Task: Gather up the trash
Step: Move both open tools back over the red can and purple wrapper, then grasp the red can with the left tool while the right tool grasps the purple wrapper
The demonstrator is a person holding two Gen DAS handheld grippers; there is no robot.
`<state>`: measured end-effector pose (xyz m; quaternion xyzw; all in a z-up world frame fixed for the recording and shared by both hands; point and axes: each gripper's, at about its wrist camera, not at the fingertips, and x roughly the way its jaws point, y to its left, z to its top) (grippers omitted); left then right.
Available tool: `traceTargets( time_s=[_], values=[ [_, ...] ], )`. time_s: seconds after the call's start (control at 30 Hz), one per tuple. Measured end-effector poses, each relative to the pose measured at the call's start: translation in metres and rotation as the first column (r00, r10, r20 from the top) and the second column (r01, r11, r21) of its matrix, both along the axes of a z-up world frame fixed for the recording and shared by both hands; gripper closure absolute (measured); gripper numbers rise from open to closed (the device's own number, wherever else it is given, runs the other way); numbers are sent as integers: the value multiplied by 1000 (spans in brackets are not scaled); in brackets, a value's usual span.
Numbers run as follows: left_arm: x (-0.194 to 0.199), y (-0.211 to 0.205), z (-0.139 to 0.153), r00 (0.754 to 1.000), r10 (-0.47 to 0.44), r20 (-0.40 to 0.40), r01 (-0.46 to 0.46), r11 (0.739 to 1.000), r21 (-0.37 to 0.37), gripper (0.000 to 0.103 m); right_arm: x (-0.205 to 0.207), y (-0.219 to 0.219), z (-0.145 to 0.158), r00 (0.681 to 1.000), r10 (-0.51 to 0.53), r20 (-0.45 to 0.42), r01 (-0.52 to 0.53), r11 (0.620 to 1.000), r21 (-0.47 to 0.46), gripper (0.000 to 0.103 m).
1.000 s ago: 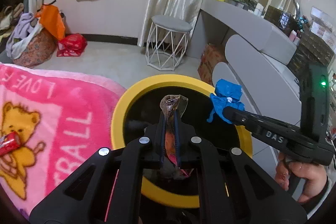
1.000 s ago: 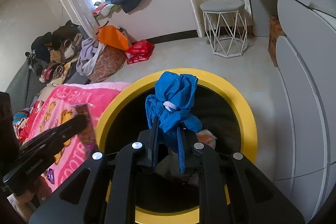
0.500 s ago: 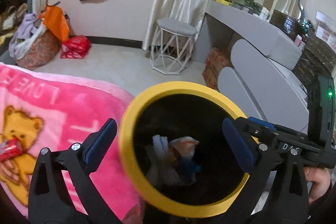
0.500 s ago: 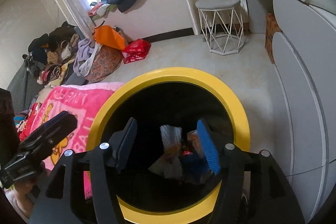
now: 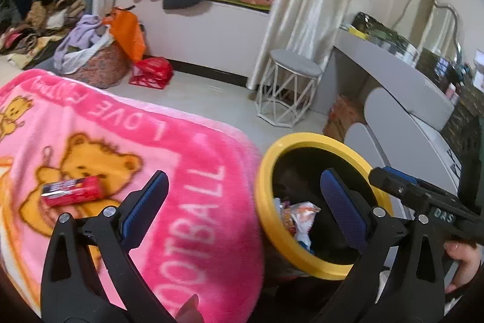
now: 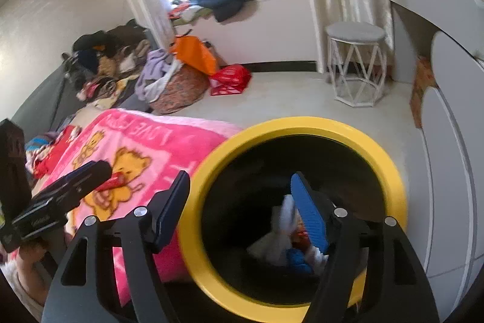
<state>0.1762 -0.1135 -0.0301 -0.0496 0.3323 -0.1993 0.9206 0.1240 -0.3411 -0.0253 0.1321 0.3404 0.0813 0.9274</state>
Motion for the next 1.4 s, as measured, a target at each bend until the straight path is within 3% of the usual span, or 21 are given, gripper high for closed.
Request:
traceTargets(
  time_s=[0.23,0.5,0.7,0.9,1.0,1.17,1.4],
  values=[
    [-8,39,6,997,72,21,-72,997,2,10,-4,50,8,992,119,39,-118,993,-24,34],
    [-3,99,0,984,177,9,-177,984,29,10,-8,107,5,967,255,21,-253,965,-71,33],
    [7,150,-6,976,218,-22,-216,974,69,10,-14,155,6,923,385,21,-381,919,-105,33],
    [19,194,-16,967,249,-62,-240,963,126,10,-16,212,-10,849,526,-49,-528,842,-111,33],
    [25,209,-24,966,241,-92,-228,964,134,10,-15,247,-23,800,590,-103,-599,793,-111,33],
    [39,219,-39,974,176,-140,-155,976,150,10,-18,285,-39,748,647,-149,-663,740,-113,33],
    [60,213,-54,980,47,-192,-20,990,141,10,-12,324,-66,718,656,-234,-691,711,-127,36]
  ],
)
